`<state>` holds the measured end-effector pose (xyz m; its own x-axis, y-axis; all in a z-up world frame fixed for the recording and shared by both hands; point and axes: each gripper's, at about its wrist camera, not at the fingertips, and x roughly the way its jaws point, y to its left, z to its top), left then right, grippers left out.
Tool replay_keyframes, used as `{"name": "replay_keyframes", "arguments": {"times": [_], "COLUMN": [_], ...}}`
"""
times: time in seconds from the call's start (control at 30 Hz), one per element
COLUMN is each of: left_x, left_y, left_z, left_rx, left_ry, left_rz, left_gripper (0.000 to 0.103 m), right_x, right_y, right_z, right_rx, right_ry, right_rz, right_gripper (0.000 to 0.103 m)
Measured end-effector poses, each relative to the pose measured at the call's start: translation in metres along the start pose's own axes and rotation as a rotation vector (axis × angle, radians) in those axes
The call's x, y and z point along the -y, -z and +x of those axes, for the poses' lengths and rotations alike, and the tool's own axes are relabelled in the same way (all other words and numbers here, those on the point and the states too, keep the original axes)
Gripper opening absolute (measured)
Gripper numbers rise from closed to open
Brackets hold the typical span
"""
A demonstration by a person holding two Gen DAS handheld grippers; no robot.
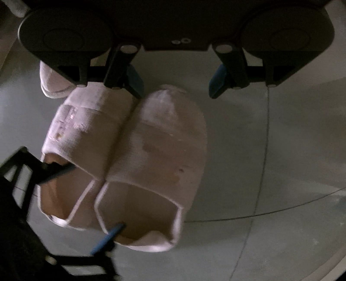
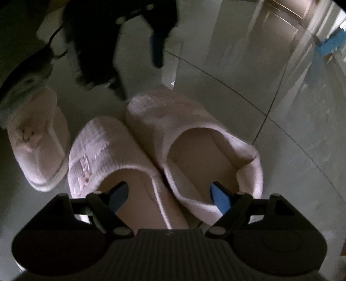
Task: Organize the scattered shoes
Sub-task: 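Close the right gripper on the pink slippers' heels, pinching both together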
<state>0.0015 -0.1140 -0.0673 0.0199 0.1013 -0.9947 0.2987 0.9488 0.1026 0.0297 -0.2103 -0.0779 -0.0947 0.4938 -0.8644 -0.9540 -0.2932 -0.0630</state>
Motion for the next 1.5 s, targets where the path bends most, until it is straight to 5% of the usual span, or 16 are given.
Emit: {"name": "replay_keyframes", "arguments": {"times": [0.77, 0.93, 1.1, 1.23, 1.5], "left_x": [0.007, 0.006, 0.014, 0.031, 0.04], "left_y": [0.017, 0.016, 0.011, 0.006, -0.018], "left_z": [0.002, 0.002, 0.003, 0.011, 0.007], "left_rx": [-0.039, -0.043, -0.044, -0.035, 0.011], "left_ry": [-0.012, -0.021, -0.023, -0.026, -0.048], "left_rz": [0.014, 0.01, 0.0, -0.002, -0.007], "left_gripper": [0.067, 0.067, 0.067, 0.067, 0.067], "right_x": [-0.011, -0.001, -0.001, -0.002, 0.006], "right_y": [0.012, 0.016, 0.015, 0.019, 0.042], "right_z": [0.012, 0.013, 0.016, 0.013, 0.007], "right_rx": [-0.041, -0.058, -0.044, -0.03, 0.02], "right_ry": [-0.001, -0.048, -0.064, -0.056, 0.047], "right_rz": [-0.029, 0.004, 0.016, 0.043, 0.302], "right_gripper": [0.084, 0.057, 0.051, 0.05, 0.063]}}
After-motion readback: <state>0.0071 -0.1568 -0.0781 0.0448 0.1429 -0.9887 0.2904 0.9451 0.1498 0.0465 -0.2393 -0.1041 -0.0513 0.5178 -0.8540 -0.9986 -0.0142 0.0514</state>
